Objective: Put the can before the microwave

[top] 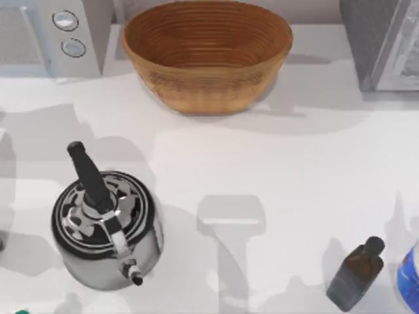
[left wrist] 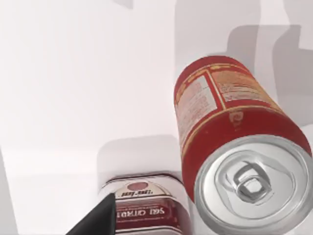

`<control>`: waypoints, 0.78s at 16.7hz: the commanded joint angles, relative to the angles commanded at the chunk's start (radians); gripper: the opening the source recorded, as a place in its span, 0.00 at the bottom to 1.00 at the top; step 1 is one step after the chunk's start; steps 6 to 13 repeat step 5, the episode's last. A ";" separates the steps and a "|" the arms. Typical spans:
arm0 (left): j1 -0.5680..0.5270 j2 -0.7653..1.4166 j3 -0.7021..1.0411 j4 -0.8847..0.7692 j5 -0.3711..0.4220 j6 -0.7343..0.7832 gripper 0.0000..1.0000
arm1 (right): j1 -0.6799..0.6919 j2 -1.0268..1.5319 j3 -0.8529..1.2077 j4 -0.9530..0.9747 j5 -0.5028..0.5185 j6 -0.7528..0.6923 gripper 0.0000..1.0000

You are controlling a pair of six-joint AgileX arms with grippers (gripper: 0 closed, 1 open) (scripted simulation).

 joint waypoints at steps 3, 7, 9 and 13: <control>0.000 0.007 0.102 -0.084 0.001 -0.003 1.00 | 0.000 0.000 0.000 0.000 0.000 0.000 1.00; 0.001 0.009 0.123 -0.105 0.003 -0.004 1.00 | 0.000 0.000 0.000 0.000 0.000 0.000 1.00; 0.001 0.009 0.123 -0.105 0.003 -0.004 1.00 | 0.000 0.000 0.000 0.000 0.000 0.000 1.00; 0.001 0.009 0.123 -0.105 0.003 -0.004 1.00 | 0.000 0.000 0.000 0.000 0.000 0.000 1.00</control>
